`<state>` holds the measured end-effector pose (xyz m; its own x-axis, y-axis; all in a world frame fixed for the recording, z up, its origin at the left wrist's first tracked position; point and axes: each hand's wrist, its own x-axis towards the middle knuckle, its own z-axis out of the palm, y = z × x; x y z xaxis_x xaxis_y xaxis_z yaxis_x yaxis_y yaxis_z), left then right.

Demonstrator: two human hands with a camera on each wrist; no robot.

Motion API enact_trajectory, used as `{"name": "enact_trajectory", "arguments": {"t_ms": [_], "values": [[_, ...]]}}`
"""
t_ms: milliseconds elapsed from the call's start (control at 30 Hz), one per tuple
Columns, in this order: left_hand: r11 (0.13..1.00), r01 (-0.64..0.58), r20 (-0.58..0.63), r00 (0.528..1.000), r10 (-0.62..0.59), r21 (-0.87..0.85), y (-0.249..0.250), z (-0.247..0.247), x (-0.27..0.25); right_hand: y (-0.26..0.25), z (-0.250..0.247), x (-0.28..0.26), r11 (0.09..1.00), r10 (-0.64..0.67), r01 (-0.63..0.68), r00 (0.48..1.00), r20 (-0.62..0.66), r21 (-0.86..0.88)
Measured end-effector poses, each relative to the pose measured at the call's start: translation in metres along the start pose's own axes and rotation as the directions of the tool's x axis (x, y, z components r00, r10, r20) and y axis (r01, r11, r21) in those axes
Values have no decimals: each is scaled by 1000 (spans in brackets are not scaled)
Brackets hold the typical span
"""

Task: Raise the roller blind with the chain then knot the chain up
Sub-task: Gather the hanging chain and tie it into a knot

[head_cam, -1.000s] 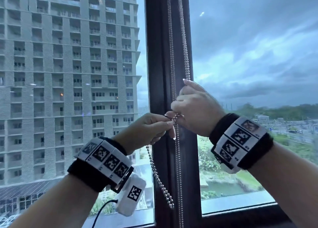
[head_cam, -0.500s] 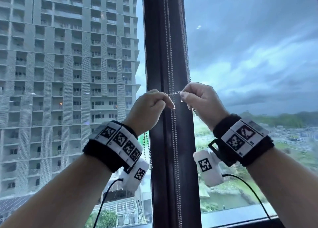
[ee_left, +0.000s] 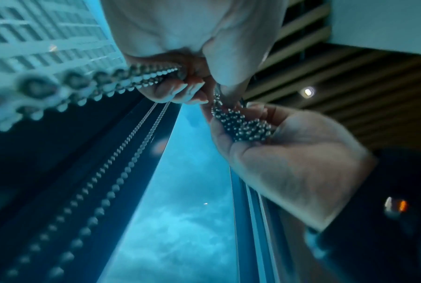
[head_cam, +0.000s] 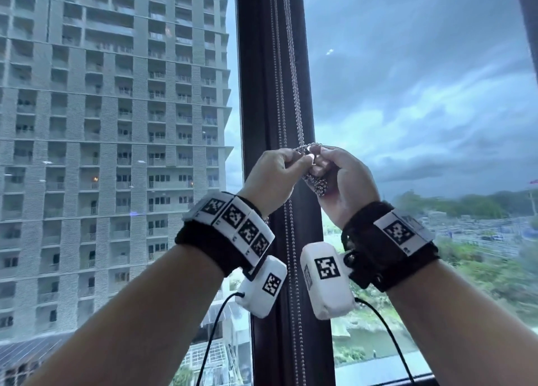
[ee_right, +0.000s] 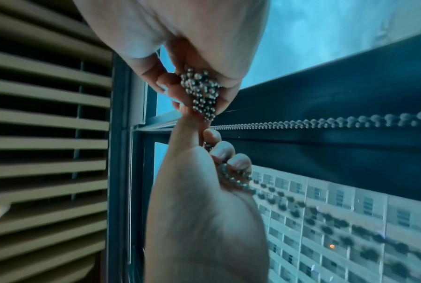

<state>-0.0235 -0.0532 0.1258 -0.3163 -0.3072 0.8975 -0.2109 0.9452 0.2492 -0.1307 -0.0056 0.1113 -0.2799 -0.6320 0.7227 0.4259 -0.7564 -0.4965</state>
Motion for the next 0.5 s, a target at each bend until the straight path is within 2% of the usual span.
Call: {"name": "enact_trajectory", "arguments": {"t_ms": [133,167,233,333,400,433,500], "values": [[951,156,50,988,-148,-267,5,4,-4,-1,1,-1,1000,8,-5,994,-113,28],[941,180,65,984,-169,-286,5,5,-5,-1,2,-1,999,-31,28,992,-123,-30],[925,181,57,983,-172,-333,3,7,-6,-1,4,1,960,-153,119,981,-118,-252],[903,165,-12,983,-185,-398,2,6,-9,-1,4,1,791,-311,226,949,-55,-569],[894,190,15,979,-201,-406,1,4,-9,3,-3,4,600,-367,254,930,21,-759],[884,216,60,976,-211,-414,3,4,-9,5,-6,7,512,-358,257,931,68,-820],[852,277,141,961,-239,-445,8,2,-9,8,-4,7,446,-287,257,948,134,-858]]}}
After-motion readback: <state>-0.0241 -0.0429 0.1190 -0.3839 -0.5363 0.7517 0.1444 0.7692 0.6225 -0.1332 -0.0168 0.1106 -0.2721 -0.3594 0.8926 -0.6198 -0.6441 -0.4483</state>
